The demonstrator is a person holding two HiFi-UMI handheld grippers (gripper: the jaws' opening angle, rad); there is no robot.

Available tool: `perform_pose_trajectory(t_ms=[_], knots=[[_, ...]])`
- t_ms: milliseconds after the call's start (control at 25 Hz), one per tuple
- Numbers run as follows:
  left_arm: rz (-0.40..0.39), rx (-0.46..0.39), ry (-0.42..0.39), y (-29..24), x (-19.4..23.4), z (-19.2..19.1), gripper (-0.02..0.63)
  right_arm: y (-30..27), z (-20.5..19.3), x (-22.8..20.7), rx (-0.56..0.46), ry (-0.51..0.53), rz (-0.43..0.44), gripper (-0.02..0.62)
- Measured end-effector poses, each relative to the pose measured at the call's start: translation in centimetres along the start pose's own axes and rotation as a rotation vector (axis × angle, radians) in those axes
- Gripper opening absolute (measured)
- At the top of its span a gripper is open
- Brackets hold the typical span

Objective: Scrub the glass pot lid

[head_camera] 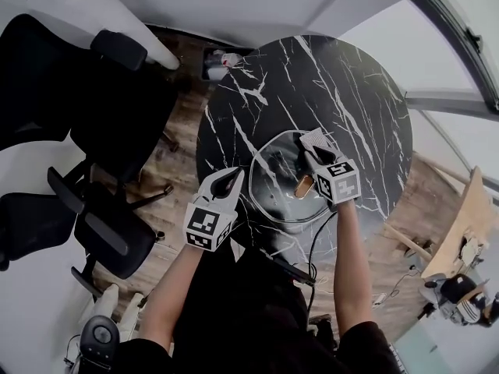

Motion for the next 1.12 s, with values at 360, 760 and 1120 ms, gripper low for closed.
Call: perform_pose_trajectory(t_ms=[360, 760, 1120], knots=[[0.019, -0.019, 0.019, 1.0, 0.6, -0.2, 0.002, -0.4, 1.2, 4.1, 0.019, 0.195, 0.068, 0.078], [0.038, -0.035, 0.031, 1.9, 1.0, -0.5, 0.002, -0.1, 1.7, 9.9, 0.032, 0.385, 0.142, 0.078], [0.046, -0.041, 0.029, 2.7, 1.2, -0.8, 0.002, 0.1, -0.1, 13.2, 0.04, 0.537, 0.181, 0.078]])
Point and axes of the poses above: the fingertips, and each gripper's own axes: y backward along the fingers, x to its left, z out of its top, the point moved 2 cm from there along y, backward along the fingers, and after that the axes turned 14 degrees about -z, right-handed, at the moved point
